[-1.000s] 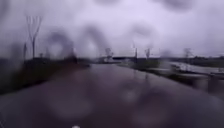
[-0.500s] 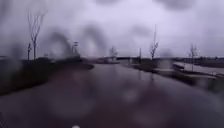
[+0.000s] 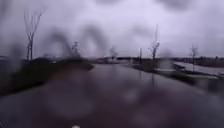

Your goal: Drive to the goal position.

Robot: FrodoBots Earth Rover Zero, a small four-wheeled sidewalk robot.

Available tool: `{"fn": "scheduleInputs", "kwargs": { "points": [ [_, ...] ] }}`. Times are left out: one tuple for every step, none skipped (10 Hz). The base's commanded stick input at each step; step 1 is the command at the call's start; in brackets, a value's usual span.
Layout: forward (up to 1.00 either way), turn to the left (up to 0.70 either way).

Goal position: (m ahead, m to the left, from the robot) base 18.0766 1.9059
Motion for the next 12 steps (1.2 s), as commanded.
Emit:
{"fn": "scheduleInputs", "kwargs": {
  "points": [
    [0.7, 0.0],
    [0.7, 0.0],
    [0.7, 0.0],
    [0.7, 0.0],
    [0.7, 0.0],
    [0.7, 0.0],
    [0.7, 0.0],
    [0.7, 0.0],
    [0.7, 0.0],
    [0.7, 0.0],
    [0.7, 0.0],
    [0.7, 0.0]
  ]
}}
